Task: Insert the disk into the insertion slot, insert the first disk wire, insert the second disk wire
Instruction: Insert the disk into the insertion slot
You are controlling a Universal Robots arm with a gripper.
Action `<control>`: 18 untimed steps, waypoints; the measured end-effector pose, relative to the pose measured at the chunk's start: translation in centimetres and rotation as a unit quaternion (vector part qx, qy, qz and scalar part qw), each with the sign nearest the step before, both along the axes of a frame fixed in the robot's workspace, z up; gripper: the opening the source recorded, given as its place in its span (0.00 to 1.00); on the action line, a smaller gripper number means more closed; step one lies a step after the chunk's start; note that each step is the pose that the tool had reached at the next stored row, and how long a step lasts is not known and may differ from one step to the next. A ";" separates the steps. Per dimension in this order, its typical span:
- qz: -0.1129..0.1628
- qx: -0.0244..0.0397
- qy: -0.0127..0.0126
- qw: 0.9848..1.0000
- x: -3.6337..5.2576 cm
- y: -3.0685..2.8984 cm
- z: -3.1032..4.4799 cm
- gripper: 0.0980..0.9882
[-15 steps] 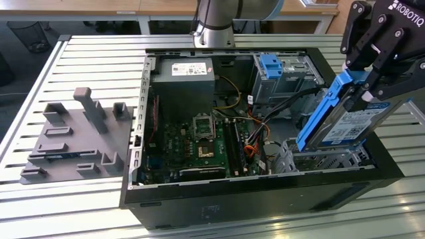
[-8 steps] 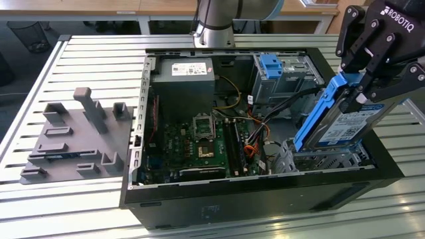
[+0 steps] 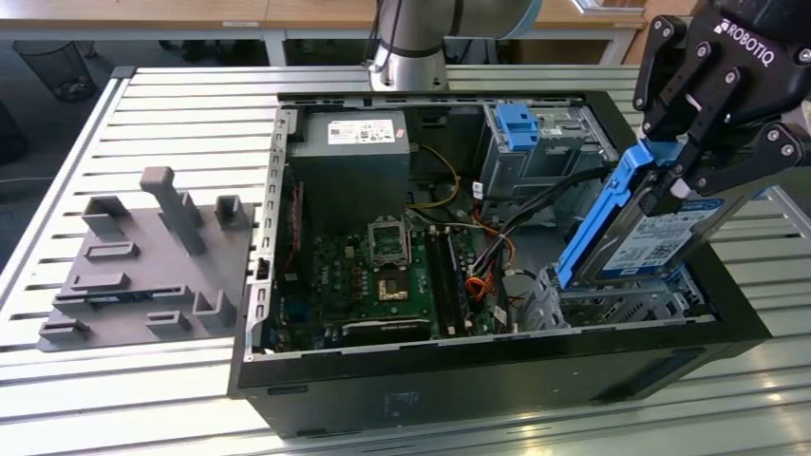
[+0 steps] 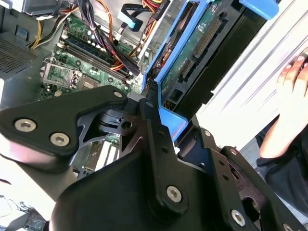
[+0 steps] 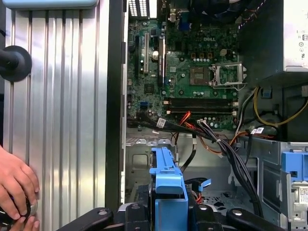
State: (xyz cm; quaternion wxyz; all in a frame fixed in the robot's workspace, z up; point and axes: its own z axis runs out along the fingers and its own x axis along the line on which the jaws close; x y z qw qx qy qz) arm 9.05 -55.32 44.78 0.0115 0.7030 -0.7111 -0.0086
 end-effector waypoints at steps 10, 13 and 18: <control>0.000 0.000 0.000 1.000 -0.01 0.45 -0.60 0.30; 0.000 0.000 0.000 1.000 -0.02 0.53 -0.72 0.30; 0.000 0.000 0.000 1.000 -0.11 0.60 -0.90 0.30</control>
